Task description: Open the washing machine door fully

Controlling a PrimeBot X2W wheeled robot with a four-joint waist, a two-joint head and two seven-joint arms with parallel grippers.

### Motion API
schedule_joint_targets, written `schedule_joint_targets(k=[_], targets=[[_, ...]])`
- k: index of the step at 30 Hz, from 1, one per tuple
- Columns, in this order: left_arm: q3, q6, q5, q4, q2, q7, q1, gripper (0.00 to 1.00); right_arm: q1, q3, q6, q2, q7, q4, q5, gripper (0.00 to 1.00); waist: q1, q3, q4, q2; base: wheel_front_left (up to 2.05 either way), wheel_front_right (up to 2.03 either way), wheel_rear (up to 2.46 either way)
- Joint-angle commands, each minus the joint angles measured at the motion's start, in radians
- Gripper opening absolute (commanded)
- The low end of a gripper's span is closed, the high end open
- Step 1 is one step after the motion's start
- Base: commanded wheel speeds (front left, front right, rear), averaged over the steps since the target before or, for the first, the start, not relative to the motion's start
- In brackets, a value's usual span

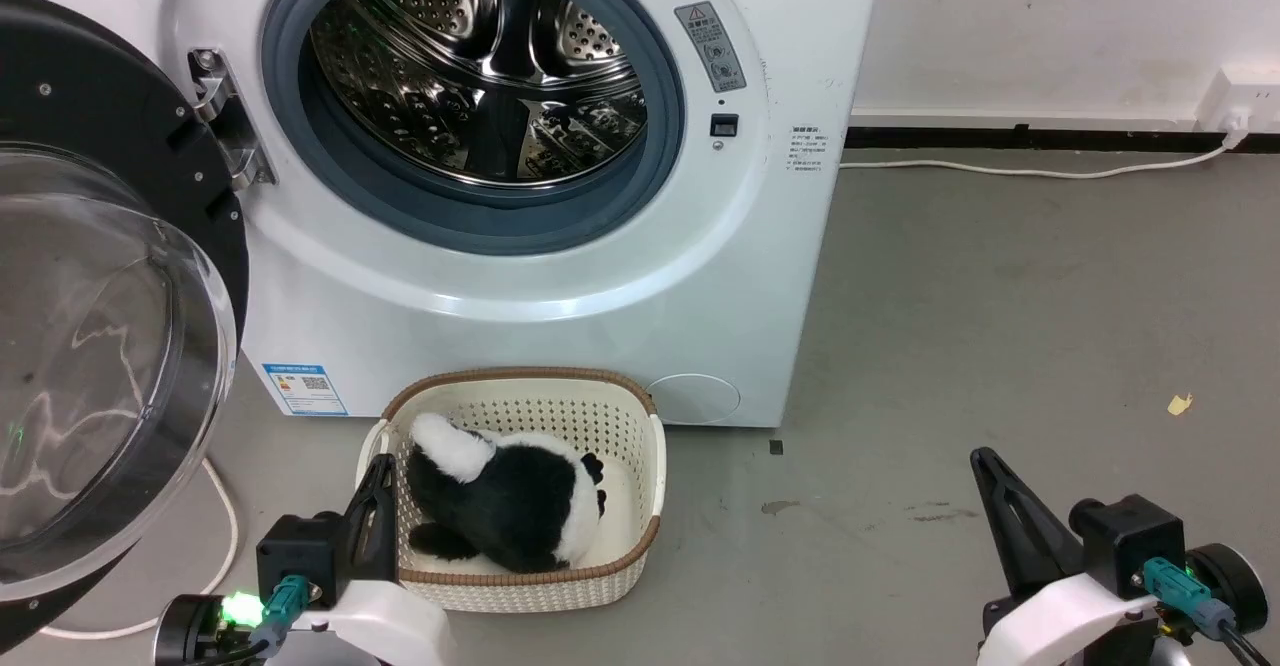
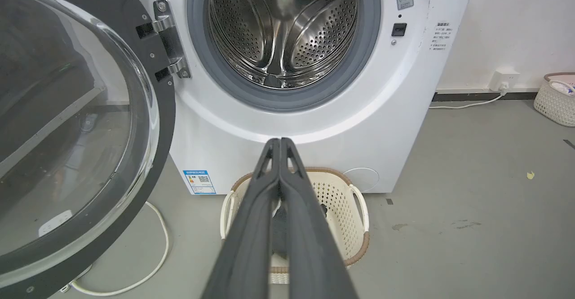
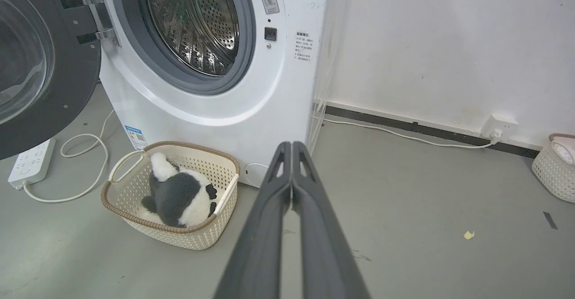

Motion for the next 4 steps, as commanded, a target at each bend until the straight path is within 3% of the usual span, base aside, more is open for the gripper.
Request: schedule_joint_targets(k=[1, 4], targets=[[0.000, -0.004, 0.009, -0.004, 0.000, 0.000, -0.015, 0.00, -0.012, -0.001, 0.001, 0.005, 0.001, 0.002, -0.002, 0.00, 0.0000, 0.000, 0.000, -0.0001, 0.00, 0.00, 0.00], [0.000, -0.004, 0.009, -0.004, 0.000, 0.000, -0.015, 0.00, -0.012, -0.001, 0.001, 0.005, 0.001, 0.002, -0.002, 0.00, 0.0000, 0.000, 0.000, -0.0001, 0.00, 0.00, 0.00]])
